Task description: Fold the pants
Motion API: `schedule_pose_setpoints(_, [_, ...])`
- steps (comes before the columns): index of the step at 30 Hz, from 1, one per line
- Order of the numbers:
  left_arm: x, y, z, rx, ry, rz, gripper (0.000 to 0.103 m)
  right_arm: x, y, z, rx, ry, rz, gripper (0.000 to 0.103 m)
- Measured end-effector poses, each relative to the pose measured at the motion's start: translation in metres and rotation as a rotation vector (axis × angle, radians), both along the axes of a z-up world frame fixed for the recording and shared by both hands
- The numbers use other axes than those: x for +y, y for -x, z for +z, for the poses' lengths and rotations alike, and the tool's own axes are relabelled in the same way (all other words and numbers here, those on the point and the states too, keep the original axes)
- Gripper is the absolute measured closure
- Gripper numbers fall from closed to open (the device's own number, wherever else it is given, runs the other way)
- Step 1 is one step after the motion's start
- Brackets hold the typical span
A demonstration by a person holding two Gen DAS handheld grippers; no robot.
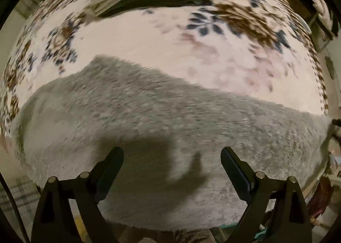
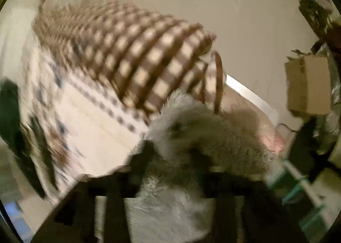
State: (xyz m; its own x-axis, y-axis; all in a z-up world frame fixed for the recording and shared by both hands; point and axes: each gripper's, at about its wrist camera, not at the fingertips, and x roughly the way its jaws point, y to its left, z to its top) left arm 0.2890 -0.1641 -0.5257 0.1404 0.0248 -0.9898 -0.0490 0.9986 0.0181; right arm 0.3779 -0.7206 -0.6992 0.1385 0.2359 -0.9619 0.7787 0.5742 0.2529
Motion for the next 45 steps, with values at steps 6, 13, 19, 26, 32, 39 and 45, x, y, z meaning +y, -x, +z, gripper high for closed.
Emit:
schedule_pose_setpoints(6, [0.069,0.02,0.01,-0.031,-0.027,0.155,0.01,0.103,-0.023,0.07,-0.086,0.089,0.374,0.041])
schedule_pose_setpoints(13, [0.173,0.028,-0.011,0.009,-0.048,0.339,0.01,0.346,-0.114,0.033,-0.104,-0.47,0.837,0.041])
schedule_pose_setpoints(19, [0.243,0.018,-0.032,0.043,-0.017,0.423,0.01,0.506,-0.182,-0.052,0.107,-0.643,1.035,0.041])
schedule_pose_setpoints(26, [0.279,0.003,-0.049,0.082,0.048,0.436,0.01,0.529,-0.161,-0.104,0.341,-0.754,0.9,0.061])
schedule_pose_setpoints(32, [0.301,-0.005,-0.066,0.124,0.102,0.46,0.01,0.513,-0.115,-0.064,0.323,-0.78,1.087,0.069])
schedule_pose_setpoints(39, [0.308,-0.009,-0.077,0.142,0.124,0.451,0.01,0.47,-0.103,-0.088,0.302,-0.792,0.861,0.059])
schedule_pose_setpoints(45, [0.316,-0.012,-0.08,0.149,0.127,0.443,0.01,0.444,-0.15,-0.045,0.089,-0.618,0.808,0.094])
